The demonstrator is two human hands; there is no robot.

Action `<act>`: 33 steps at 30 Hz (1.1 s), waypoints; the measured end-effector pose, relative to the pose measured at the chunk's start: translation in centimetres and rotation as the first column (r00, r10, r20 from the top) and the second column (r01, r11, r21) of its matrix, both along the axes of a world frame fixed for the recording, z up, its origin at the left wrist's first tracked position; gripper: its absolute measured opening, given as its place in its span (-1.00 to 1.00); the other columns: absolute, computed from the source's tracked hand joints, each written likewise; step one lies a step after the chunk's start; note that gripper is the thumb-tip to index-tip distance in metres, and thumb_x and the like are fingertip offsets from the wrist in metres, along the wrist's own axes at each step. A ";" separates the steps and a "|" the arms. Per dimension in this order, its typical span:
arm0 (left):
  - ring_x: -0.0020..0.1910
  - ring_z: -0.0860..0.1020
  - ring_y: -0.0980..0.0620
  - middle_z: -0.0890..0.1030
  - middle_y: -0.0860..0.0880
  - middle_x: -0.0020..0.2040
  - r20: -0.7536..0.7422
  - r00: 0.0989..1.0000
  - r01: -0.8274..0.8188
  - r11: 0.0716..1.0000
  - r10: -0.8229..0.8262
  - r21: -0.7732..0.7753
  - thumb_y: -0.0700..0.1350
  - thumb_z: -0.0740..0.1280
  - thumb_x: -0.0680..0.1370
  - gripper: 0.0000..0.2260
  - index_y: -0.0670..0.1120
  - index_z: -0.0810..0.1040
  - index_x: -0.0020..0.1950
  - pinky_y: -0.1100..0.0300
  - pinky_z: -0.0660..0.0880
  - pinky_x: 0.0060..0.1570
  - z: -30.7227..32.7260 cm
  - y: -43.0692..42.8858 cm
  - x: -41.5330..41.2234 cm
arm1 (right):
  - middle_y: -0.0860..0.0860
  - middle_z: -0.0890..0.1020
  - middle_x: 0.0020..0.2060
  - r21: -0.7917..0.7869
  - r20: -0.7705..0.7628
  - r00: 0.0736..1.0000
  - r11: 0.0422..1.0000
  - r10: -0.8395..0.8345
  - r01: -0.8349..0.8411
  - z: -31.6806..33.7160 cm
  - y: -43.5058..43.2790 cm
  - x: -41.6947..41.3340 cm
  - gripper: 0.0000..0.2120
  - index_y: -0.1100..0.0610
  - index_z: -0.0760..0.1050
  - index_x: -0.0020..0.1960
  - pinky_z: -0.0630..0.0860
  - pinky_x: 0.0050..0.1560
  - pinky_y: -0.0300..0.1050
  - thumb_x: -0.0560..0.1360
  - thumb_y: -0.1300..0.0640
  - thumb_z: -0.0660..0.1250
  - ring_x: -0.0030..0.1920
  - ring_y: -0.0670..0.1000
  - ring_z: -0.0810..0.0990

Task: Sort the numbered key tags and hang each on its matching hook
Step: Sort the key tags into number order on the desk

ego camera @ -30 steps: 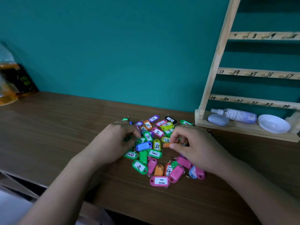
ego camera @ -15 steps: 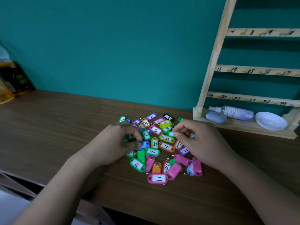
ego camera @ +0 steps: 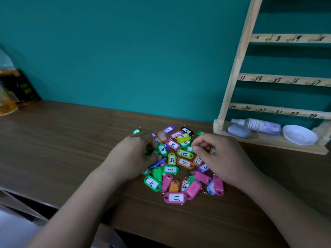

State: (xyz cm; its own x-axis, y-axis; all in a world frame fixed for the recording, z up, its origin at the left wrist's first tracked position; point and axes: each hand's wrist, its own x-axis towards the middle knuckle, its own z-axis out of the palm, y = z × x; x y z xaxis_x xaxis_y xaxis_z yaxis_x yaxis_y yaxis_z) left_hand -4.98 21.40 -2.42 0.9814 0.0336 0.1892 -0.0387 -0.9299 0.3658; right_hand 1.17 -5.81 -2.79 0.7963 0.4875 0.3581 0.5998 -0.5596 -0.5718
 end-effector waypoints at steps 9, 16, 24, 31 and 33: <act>-0.21 0.60 0.17 0.62 0.21 -0.10 -0.071 0.989 -0.129 0.991 0.126 -0.037 0.00 0.52 0.54 -0.87 0.16 0.64 0.03 0.30 0.44 -0.28 0.5 -0.4 0.6 | -0.23 0.69 -0.16 0.006 -0.009 1.000 1.000 0.000 0.000 0.3 0.1 -0.2 -0.91 -0.10 0.68 0.06 0.59 -0.07 -0.21 0.63 0.08 0.44 -0.07 -0.22 0.65; -0.11 0.59 0.26 0.62 0.25 -0.13 -0.040 0.993 -0.114 0.989 0.111 -0.093 -0.01 0.57 0.50 -0.87 0.18 0.65 -0.13 0.40 0.44 -0.20 0.5 -0.2 0.4 | -0.22 0.69 -0.14 0.008 -0.014 1.000 1.000 0.016 -0.016 0.5 0.2 -0.5 -0.90 -0.08 0.69 0.09 0.58 -0.05 -0.23 0.63 0.09 0.44 -0.04 -0.22 0.64; -0.02 0.65 0.29 0.71 0.27 -0.09 0.140 0.985 0.144 0.933 -0.102 -0.330 -0.10 0.53 0.58 -0.86 0.17 0.72 -0.03 0.48 0.42 -0.08 1.3 -2.2 -0.5 | -0.24 0.66 -0.08 0.061 -0.034 0.993 0.992 0.111 -0.108 0.3 0.8 -1.3 -0.76 -0.15 0.64 0.24 0.41 -0.05 -0.42 0.58 -0.06 0.49 0.05 -0.16 0.62; -0.12 0.69 0.19 0.76 0.11 -0.10 0.154 0.978 0.205 0.784 -0.140 -0.586 -0.16 0.56 0.55 -0.83 0.08 0.72 0.06 0.39 0.53 -0.09 1.0 -4.0 -0.2 | -0.30 0.67 -0.01 0.186 -0.067 0.995 0.980 0.079 -0.065 0.4 1.1 -1.4 -0.82 -0.14 0.65 0.17 0.45 -0.01 -0.45 0.58 0.02 0.48 0.08 -0.22 0.64; -0.13 0.70 0.13 0.77 0.09 -0.11 0.162 0.977 0.210 0.759 -0.139 -0.616 -0.14 0.57 0.54 -0.83 0.07 0.69 0.06 0.33 0.56 -0.09 1.0 -4.1 -0.1 | -0.25 0.69 -0.04 0.199 -0.101 0.991 0.977 0.092 -0.071 0.5 1.0 -1.3 -0.84 -0.13 0.66 0.13 0.52 -0.02 -0.35 0.59 0.07 0.50 0.04 -0.18 0.67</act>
State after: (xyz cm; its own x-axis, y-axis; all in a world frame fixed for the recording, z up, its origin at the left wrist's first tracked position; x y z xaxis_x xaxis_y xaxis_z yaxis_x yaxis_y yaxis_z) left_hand -5.10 17.29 -1.46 0.9588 0.0096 0.2839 -0.2466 -0.4681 0.8486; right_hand -0.14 -4.80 -2.32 0.7962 0.4817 0.3661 0.5670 -0.3829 -0.7294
